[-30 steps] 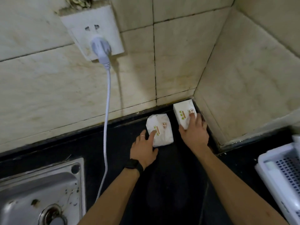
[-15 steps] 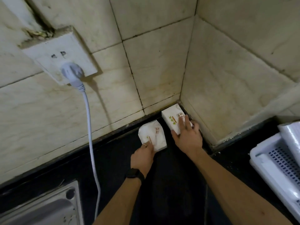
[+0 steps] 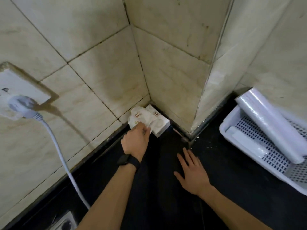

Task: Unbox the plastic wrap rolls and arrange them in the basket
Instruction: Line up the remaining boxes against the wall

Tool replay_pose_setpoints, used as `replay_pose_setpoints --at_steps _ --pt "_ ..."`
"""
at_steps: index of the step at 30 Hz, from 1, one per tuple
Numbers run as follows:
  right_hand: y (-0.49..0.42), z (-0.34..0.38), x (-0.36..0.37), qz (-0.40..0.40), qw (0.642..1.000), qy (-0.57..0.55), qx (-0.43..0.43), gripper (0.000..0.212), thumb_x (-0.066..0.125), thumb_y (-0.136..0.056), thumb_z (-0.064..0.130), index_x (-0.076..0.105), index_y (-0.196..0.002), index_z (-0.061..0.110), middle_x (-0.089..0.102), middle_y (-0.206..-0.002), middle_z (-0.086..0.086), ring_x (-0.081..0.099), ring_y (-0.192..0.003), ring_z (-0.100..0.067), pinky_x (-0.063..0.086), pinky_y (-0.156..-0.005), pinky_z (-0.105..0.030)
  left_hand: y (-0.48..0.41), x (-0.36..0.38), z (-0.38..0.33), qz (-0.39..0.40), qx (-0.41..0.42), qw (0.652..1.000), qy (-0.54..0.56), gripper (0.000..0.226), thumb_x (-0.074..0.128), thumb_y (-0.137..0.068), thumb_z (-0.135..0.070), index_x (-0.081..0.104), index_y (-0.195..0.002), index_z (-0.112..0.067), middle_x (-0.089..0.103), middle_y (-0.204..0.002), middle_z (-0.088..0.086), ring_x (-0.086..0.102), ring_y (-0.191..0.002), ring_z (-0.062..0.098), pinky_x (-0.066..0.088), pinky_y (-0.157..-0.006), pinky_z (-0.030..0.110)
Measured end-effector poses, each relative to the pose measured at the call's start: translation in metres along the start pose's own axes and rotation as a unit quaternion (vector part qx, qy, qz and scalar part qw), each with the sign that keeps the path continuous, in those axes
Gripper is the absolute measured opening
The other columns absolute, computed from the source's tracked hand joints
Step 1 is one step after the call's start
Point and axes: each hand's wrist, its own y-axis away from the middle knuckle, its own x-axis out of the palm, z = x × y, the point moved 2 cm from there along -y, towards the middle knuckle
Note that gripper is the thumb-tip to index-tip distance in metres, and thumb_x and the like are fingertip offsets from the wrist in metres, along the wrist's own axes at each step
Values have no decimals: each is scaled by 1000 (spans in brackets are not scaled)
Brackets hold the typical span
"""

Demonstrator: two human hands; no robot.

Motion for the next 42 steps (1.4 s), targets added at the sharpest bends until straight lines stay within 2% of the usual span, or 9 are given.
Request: replay_pose_setpoints --at_steps 3,5,7,13,18,23,27,35,42 --pt "3 -4 14 28 999 27 -1 75 3 -95 68 -23 -153 28 -35 -159 -1 -37 -144 -20 -18 -120 -40 -13 13 -22 9 25 1000 -17 26 55 -96 -45 56 -85 -22 65 -77 2 65 -70 30 43 -52 32" --pt "1 -4 16 42 999 31 6 73 -2 -94 67 -32 -148 28 -42 -155 -1 -44 -140 -19 -24 -116 -41 -20 23 -32 25 43 998 -36 23 55 -97 -43 55 -87 -22 65 -79 4 65 -72 31 40 -52 32" --pt "0 -4 18 48 998 32 7 72 -3 -94 66 -34 -147 28 -45 -154 -1 -46 -139 -18 -23 -116 -41 -25 34 -35 44 46 997 -48 22 54 -97 -41 56 -90 -20 66 -86 6 65 -77 32 42 -53 33" --pt "1 -3 16 48 998 36 -1 73 -1 -96 64 -29 -151 26 -43 -155 -3 -42 -141 -20 -22 -116 -43 -15 46 -32 66 59 992 -88 29 51 -99 -40 59 -103 -12 65 -109 13 61 -94 36 52 -65 42" --pt "1 -3 17 48 998 39 0 73 0 -96 63 -27 -153 24 -40 -157 -5 -40 -143 -21 -22 -116 -43 -14 40 -28 59 58 994 -65 26 55 -98 -39 59 -96 -14 64 -108 9 59 -94 35 50 -63 40" --pt "1 -3 16 41 998 46 -1 74 1 -97 62 -26 -153 23 -39 -158 -7 -39 -144 -23 -21 -117 -44 -13 42 -30 48 38 995 -76 28 56 -96 -42 64 -101 -15 62 -115 10 54 -104 35 48 -67 39" --pt "1 -4 18 36 998 44 0 74 0 -97 63 -27 -153 23 -41 -157 -7 -40 -143 -22 -23 -115 -43 -15 46 -31 42 24 998 -34 25 59 -95 -42 64 -100 -18 59 -120 7 52 -109 31 49 -70 39" --pt "3 -4 19 13 999 38 -5 73 0 -98 62 -23 -154 23 -37 -159 -7 -37 -145 -22 -20 -118 -43 -6 52 -17 64 73 995 -34 23 60 -95 -26 63 -116 -18 54 -132 7 52 -113 30 54 -73 42" --pt "3 -5 23 -6 999 47 -5 73 4 -100 62 -14 -157 22 -26 -163 -8 -28 -149 -23 -13 -121 -45 -10 54 -11 60 92 994 -21 21 61 -94 -23 65 -113 -16 55 -132 7 53 -113 29 56 -74 44"
